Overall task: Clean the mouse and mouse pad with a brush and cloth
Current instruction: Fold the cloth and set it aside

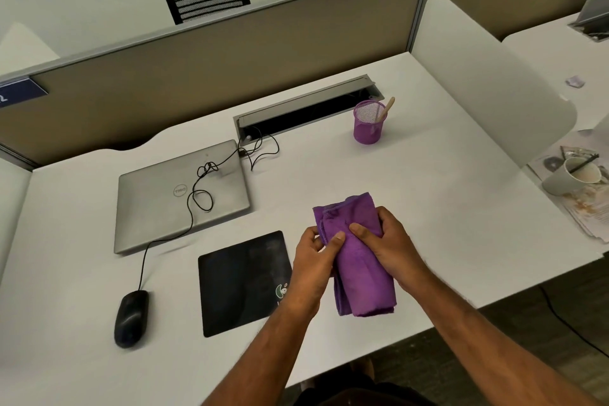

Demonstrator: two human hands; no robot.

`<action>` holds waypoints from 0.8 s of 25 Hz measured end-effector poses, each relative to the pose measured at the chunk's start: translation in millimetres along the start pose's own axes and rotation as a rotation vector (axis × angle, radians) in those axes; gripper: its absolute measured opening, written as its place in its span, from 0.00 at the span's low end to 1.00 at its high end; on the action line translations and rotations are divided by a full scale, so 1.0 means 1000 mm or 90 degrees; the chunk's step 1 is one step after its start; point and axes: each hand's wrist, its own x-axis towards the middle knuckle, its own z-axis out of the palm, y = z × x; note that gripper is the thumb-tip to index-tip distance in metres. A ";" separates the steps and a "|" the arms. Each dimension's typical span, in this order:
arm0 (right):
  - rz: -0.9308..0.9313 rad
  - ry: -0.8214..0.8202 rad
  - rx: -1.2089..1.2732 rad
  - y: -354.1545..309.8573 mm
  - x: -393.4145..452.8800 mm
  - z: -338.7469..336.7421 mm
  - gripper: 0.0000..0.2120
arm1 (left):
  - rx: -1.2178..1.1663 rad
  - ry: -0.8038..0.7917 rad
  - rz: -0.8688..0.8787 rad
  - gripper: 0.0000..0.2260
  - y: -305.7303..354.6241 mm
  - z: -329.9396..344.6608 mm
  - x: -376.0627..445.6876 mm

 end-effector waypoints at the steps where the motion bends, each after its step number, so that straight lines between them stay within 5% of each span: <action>1: -0.013 0.000 -0.043 0.000 0.001 0.001 0.14 | 0.024 0.012 0.027 0.14 0.000 0.000 0.001; 5: -0.017 0.000 -0.042 0.001 0.001 0.002 0.16 | 0.127 0.066 0.123 0.07 -0.004 0.002 0.006; 10: 0.069 -0.025 0.176 0.001 -0.003 -0.004 0.20 | 0.053 0.074 0.060 0.08 -0.002 0.004 0.011; 14: 0.221 -0.109 0.458 0.006 -0.001 -0.012 0.26 | -0.007 0.019 0.015 0.10 0.007 0.006 0.011; 20: 0.345 -0.277 0.507 0.026 -0.002 -0.013 0.38 | -0.174 -0.123 -0.064 0.15 0.015 0.013 0.007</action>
